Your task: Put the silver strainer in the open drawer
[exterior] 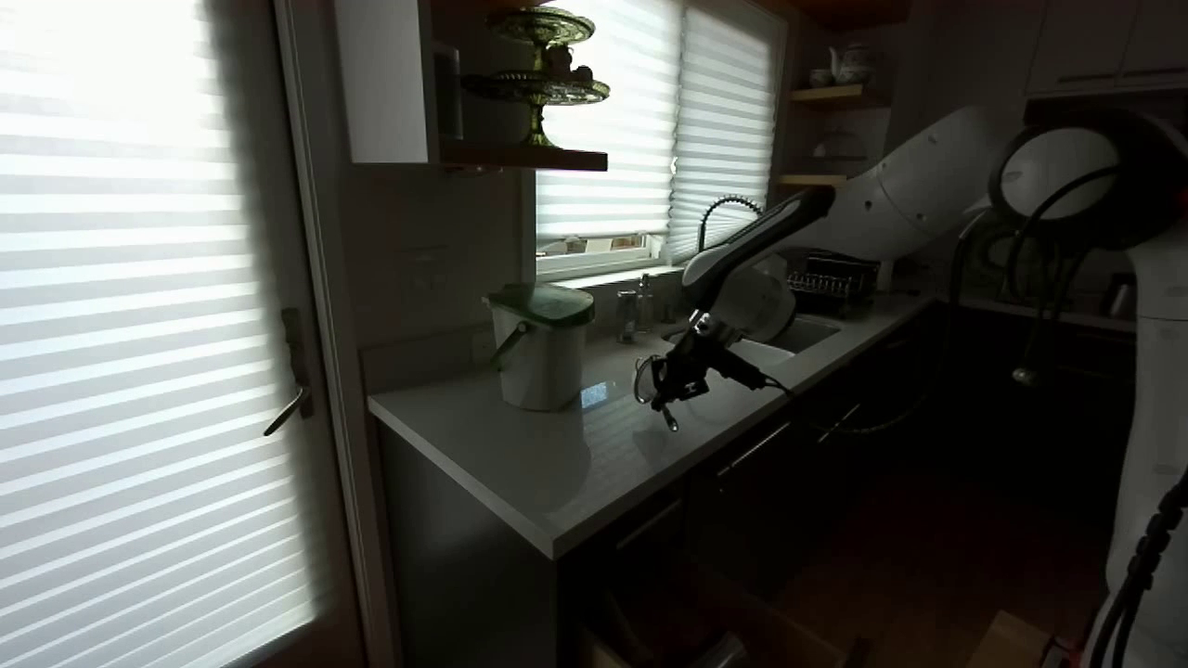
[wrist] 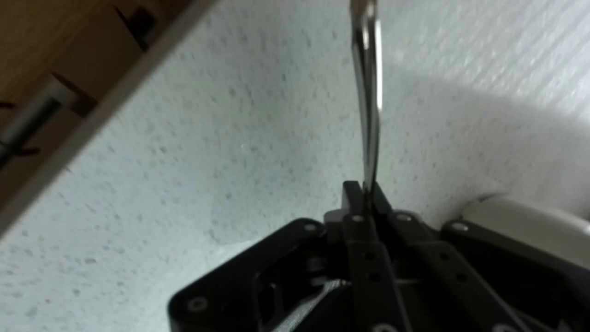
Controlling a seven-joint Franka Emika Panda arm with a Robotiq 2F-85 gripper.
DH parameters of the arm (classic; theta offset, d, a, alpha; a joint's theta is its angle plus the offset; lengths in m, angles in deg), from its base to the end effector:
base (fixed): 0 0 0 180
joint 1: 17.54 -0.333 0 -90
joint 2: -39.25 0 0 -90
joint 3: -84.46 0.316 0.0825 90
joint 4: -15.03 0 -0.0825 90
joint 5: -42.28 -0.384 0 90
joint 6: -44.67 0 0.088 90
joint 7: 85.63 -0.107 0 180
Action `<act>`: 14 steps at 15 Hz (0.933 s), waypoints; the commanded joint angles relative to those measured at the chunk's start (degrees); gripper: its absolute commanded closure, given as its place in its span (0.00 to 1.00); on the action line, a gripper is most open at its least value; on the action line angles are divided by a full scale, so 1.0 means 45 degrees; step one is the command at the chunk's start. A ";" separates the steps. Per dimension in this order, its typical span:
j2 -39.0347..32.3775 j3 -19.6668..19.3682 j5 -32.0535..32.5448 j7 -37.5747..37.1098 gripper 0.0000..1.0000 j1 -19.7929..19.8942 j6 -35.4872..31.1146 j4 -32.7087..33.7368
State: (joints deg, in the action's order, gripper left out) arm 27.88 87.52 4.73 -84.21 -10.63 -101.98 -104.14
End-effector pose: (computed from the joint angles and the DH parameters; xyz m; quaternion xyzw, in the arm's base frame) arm 0.5988 -0.0502 0.3590 -0.9308 0.2624 -0.1415 0.2115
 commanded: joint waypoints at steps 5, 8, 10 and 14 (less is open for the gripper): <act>0.5256 -0.0471 0.0401 0.0845 0.99 -0.0697 0.0519 -0.6025; 0.6708 -0.0390 0.0031 0.0808 0.99 -0.1301 -0.0693 -0.8183; 0.7484 -0.0311 -0.0512 0.0741 0.99 -0.1941 -0.1937 -0.9593; 0.6339 0.0923 -0.2501 0.0911 0.99 -0.1935 -0.3445 -0.9118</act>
State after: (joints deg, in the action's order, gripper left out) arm 58.12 88.74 0.06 -81.24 -18.81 -113.23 -145.16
